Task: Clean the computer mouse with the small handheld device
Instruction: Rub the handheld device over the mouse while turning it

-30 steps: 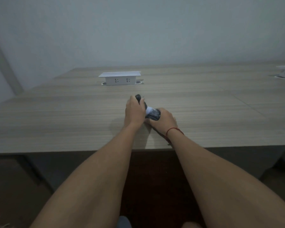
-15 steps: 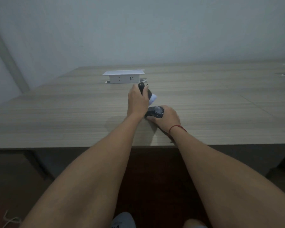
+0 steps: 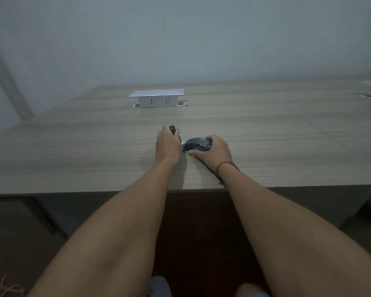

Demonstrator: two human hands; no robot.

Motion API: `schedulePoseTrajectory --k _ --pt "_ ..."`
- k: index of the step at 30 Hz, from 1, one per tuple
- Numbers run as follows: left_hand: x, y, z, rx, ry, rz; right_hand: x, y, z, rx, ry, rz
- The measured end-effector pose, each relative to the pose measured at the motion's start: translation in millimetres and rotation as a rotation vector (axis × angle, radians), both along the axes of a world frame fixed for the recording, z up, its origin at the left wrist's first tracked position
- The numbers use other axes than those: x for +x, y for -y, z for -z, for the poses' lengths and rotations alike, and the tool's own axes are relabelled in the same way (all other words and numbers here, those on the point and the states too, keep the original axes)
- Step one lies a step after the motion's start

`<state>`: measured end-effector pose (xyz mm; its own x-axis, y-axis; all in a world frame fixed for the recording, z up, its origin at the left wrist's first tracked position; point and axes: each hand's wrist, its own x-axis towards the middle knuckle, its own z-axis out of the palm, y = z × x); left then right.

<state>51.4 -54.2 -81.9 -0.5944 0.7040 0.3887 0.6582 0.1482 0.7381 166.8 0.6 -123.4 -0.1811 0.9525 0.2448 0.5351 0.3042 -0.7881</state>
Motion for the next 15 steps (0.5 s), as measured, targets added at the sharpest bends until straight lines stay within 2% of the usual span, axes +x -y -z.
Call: schedulePoseTrajectory --k 3,8,12,15 --pt "-5 1 -4 0.010 0.017 0.021 2 0 -1 0.001 -0.017 -0.011" --pt "6 -4 -17 0.131 0.053 0.095 6 1 -3 -0.020 -0.036 -0.072" --pt "4 -1 -1 0.056 0.121 0.004 11 4 -7 -0.032 -0.032 -0.135" --pt "-4 2 3 -0.002 0.061 -0.016 14 5 -9 -0.032 -0.022 -0.153"
